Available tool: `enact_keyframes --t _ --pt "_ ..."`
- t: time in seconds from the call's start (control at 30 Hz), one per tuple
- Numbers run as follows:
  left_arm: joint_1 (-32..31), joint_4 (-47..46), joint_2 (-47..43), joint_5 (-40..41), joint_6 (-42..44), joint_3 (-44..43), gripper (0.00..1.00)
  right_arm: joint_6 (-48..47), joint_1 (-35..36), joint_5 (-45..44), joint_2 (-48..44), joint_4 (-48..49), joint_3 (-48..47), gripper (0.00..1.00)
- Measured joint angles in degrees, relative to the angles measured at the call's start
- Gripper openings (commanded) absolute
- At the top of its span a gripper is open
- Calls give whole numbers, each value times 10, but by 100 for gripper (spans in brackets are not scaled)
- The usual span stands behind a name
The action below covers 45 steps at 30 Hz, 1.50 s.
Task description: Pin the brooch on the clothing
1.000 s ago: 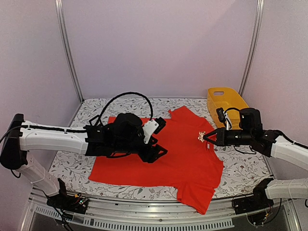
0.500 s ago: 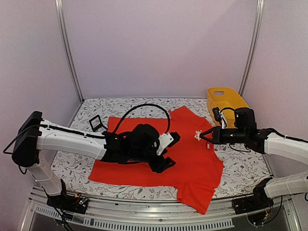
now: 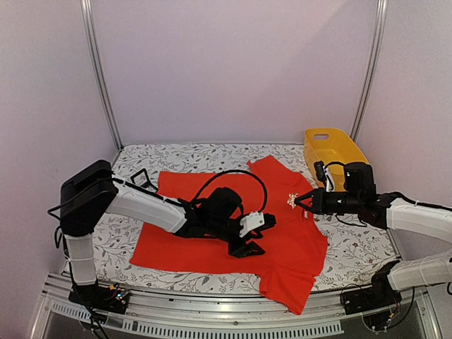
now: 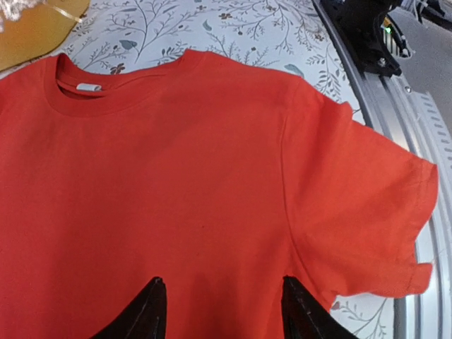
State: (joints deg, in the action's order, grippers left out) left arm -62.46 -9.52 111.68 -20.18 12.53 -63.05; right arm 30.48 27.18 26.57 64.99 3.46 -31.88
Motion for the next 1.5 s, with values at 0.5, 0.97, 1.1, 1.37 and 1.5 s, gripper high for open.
enact_keyframes --t 0.5,0.97,1.1,1.37,1.5 --pt "24 -16 113 27 31 -81 49 13 -2 8 27 17 20 0" --pt "14 8 136 35 30 -106 43 32 -2 9 -2 15 28 0" --pt "3 3 139 43 26 -108 23 32 -2 9 -2 9 28 0" --pt "-1 1 131 44 18 -99 4 33 -2 5 -2 5 28 0" --pt "-1 4 126 44 12 -95 0 33 -2 3 -2 5 28 0"
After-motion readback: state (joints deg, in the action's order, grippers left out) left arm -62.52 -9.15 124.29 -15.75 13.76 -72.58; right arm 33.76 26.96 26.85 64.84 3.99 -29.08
